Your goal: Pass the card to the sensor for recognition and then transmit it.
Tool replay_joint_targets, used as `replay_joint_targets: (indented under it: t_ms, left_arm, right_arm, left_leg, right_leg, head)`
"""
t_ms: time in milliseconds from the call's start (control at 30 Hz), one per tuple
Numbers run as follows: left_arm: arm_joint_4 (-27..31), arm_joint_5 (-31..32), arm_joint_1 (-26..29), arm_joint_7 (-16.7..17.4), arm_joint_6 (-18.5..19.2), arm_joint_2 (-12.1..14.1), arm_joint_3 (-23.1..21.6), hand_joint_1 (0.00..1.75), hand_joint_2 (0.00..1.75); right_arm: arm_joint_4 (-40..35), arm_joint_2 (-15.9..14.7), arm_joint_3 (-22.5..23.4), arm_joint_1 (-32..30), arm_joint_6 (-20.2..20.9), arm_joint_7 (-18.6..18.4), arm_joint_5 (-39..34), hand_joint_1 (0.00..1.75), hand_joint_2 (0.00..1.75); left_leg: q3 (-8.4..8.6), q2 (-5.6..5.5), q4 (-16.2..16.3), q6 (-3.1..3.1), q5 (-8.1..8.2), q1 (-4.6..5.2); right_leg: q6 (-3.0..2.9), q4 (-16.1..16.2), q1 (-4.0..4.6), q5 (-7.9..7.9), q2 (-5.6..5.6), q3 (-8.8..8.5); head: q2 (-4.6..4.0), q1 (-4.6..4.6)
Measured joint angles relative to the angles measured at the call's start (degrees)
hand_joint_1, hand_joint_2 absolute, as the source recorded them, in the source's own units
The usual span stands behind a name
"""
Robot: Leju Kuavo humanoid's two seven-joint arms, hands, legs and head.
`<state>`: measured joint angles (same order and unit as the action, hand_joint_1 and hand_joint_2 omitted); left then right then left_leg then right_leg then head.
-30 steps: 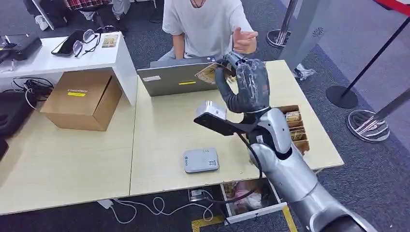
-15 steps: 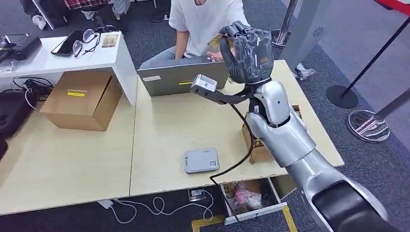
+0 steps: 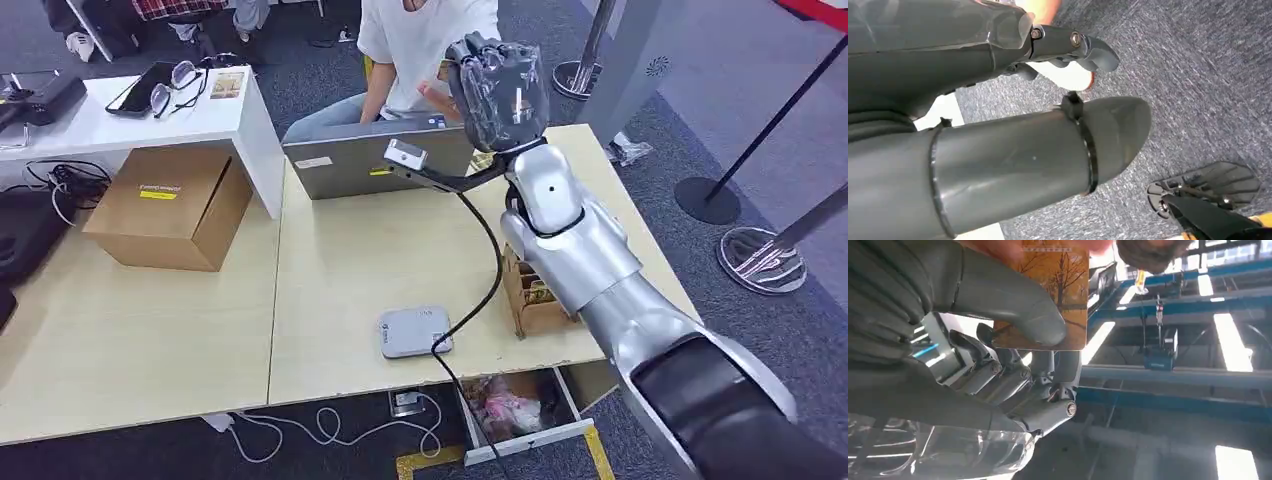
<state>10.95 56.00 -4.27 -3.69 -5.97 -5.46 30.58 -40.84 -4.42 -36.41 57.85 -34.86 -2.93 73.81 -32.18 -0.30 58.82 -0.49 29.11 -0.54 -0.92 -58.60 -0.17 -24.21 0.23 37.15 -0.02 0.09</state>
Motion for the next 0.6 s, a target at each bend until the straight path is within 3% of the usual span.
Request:
replay_joint_targets:
  t_ms: [300,333,367,600]
  left_arm:
    - [-0.02,-1.44,0.24,0.35,-0.70,-0.02,0.00,0.00,0.00]
    - [-0.02,-1.51,0.29,0.26,-0.81,-0.02,0.00,0.00,0.00]
    - [-0.02,-1.51,0.33,0.17,-0.90,0.00,0.00,0.00,0.00]
    - [-0.02,-1.31,0.35,0.55,-1.07,-0.07,0.00,0.00,0.00]
  right_arm:
    - [9.40,3.76,-3.13,4.16,1.88,-0.68,1.95,1.75,1.75]
    - [10.10,4.13,-3.32,4.35,2.05,-0.76,2.01,0.79,1.75]
    - [10.74,4.42,-3.54,4.60,2.25,-0.94,2.10,0.00,1.75]
    - [13.12,5.31,-4.77,5.23,2.23,-2.32,1.86,0.00,1.75]
  left_leg:
    - [-0.01,-0.02,0.00,0.00,0.00,-0.01]
    - [-0.01,-0.02,0.00,0.00,0.00,0.00]
    - [-0.01,-0.02,0.00,0.00,0.00,0.00]
    - [-0.01,-0.04,0.00,0.00,0.00,0.00]
  right_leg:
    - [0.00,0.00,0.01,-0.02,0.00,0.00]
    - [0.00,0.01,0.01,-0.02,0.00,0.00]
    - [0.00,0.01,0.00,-0.02,-0.01,0.00]
    - [0.00,0.02,0.00,-0.01,-0.01,0.00]
  head:
    - [0.00,0.00]
    - [0.00,0.00]
    - [0.00,-0.02]
    - [0.00,-0.02]
